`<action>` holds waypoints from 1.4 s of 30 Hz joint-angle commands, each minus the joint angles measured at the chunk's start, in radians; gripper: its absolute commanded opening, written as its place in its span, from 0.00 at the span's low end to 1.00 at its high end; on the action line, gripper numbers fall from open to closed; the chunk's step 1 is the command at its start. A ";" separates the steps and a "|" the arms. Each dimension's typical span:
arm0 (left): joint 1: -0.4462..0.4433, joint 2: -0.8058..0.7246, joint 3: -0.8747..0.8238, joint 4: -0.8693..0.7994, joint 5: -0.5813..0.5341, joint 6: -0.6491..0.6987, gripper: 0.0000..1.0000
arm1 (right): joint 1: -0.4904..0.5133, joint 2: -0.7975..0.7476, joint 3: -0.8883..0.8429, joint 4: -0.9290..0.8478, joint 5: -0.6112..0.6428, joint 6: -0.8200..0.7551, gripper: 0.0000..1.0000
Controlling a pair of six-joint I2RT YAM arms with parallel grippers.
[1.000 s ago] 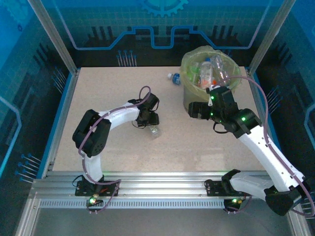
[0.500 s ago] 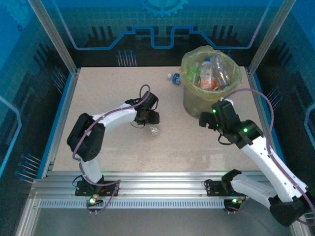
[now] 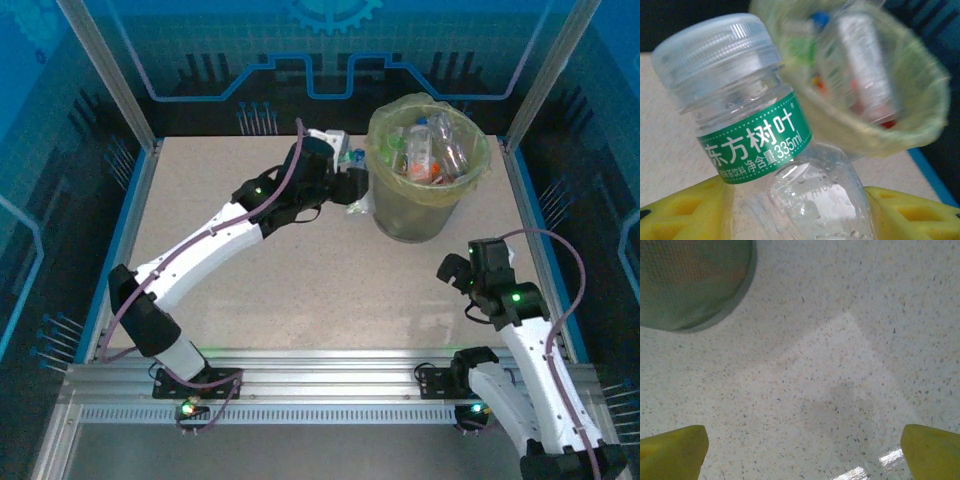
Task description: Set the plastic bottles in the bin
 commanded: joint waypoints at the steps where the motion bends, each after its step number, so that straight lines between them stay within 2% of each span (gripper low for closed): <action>1: -0.019 0.056 0.104 0.041 -0.005 0.059 0.33 | -0.025 0.007 -0.025 0.053 -0.072 -0.023 1.00; 7: -0.057 0.231 0.379 0.020 0.007 0.101 0.32 | -0.027 -0.002 -0.068 0.109 -0.090 -0.025 1.00; 18: -0.096 0.517 0.757 0.080 0.048 0.129 0.32 | -0.026 -0.065 -0.082 0.068 -0.072 -0.043 1.00; 25: -0.106 0.610 0.856 0.166 0.058 0.162 0.33 | -0.027 -0.108 -0.127 0.053 -0.053 -0.036 1.00; 30: -0.109 0.653 0.865 0.227 0.054 0.190 0.33 | -0.027 -0.151 -0.156 0.050 -0.061 -0.015 1.00; 42: -0.106 0.793 0.957 0.361 -0.003 0.350 0.39 | -0.027 -0.161 -0.167 0.052 -0.087 -0.007 1.00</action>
